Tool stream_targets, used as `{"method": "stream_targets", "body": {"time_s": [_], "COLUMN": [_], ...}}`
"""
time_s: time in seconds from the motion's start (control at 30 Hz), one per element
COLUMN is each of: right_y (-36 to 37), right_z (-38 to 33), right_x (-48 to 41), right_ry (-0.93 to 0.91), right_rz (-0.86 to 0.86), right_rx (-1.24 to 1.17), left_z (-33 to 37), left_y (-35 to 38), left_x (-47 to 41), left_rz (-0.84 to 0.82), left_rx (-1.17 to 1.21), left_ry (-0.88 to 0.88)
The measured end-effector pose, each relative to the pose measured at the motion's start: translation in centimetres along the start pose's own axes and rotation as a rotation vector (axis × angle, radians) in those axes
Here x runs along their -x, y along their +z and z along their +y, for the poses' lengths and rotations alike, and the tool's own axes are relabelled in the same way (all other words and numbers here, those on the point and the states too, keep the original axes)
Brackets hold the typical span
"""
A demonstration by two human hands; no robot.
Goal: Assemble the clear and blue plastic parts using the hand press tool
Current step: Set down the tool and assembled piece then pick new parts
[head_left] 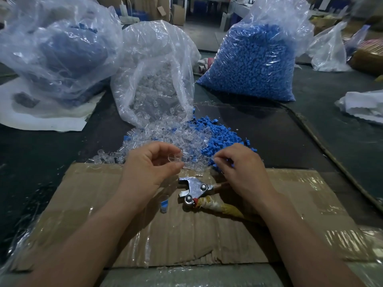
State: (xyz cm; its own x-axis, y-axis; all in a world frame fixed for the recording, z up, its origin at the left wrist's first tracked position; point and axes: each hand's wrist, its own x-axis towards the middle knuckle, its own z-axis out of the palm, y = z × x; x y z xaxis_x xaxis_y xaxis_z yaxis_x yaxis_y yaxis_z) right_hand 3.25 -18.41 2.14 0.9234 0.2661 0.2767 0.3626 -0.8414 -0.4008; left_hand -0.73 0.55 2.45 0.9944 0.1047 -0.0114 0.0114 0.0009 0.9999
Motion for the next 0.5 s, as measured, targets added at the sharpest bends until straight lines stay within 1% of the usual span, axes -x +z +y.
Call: {"method": "stream_targets", "body": {"time_s": [0.03, 0.1, 0.17, 0.2, 0.27, 0.37, 0.5], "right_y": [-0.3, -0.9, -1.5, -1.6, -1.8, -1.5, -0.5], "right_z": [-0.3, -1.3, -2.8, -3.6, -5.1, -6.4, -6.5], "right_x": [0.1, 0.5, 0.8, 0.9, 0.7, 0.4, 0.9], "right_ry": [0.015, 0.059, 0.064, 0.045, 0.005, -0.007, 0.027], "right_rz": [0.033, 0.079, 0.074, 0.052, 0.01, 0.011, 0.036], "right_rx": [-0.085, -0.333, -0.54, -0.59, -0.633, -0.683, -0.635], "left_z": [0.0, 0.0, 0.1, 0.1, 0.2, 0.3, 0.4], "left_y": [0.0, -0.1, 0.0, 0.1, 0.2, 0.1, 0.3], "left_x": [0.0, 0.0, 0.1, 0.1, 0.2, 0.5, 0.7], "left_rz": [-0.003, -0.006, -0.005, 0.003, 0.021, 0.022, 0.018], "left_rx": [0.012, 0.017, 0.007, 0.005, 0.021, 0.042, 0.026], "left_ry": [-0.007, -0.008, 0.004, 0.012, 0.012, 0.001, 0.045]}}
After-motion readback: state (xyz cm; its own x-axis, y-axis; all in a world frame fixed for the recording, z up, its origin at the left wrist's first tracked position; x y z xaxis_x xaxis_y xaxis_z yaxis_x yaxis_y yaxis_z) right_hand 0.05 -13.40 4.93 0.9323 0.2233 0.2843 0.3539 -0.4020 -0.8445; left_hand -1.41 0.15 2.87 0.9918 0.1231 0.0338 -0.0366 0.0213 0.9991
